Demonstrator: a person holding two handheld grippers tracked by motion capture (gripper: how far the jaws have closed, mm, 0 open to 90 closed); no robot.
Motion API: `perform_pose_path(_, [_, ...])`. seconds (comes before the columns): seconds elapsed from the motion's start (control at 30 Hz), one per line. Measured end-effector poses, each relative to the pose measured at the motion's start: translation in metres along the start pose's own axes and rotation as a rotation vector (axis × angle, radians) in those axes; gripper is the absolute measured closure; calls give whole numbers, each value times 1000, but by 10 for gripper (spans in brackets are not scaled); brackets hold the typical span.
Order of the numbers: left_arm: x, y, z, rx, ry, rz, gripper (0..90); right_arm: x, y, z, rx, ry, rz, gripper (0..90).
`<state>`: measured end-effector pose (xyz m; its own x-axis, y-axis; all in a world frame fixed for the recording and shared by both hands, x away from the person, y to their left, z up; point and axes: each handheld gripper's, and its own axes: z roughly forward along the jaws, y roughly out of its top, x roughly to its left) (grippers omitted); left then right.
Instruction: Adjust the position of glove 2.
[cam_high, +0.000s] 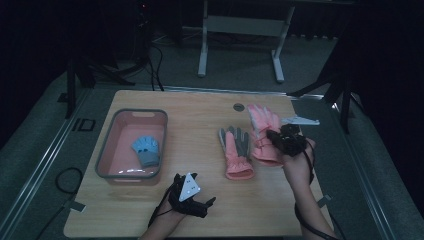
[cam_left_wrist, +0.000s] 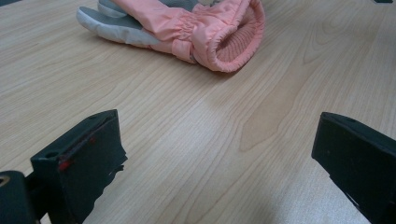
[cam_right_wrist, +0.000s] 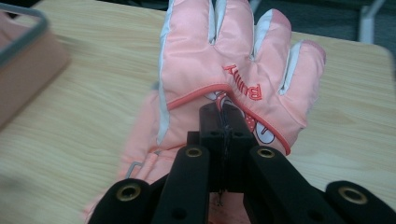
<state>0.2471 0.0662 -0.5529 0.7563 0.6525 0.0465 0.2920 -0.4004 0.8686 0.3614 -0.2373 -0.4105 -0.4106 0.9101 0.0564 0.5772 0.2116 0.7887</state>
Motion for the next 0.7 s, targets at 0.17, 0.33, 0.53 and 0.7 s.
perform_pose_path(0.17, [-1,1,0,0,0,2,21,26,-2,11,16,28,12,892])
perform_pose_path(0.33, [-2,1,-1,-4,-2,2,21,42,-7,26,50,44,18,892])
perform_pose_path(0.53, [-2,2,-2,-8,-2,-2,21,51,-18,46,83,39,38,891])
perform_pose_path(0.7, [-1,1,-2,-10,-2,-1,21,53,-32,64,117,-4,55,890])
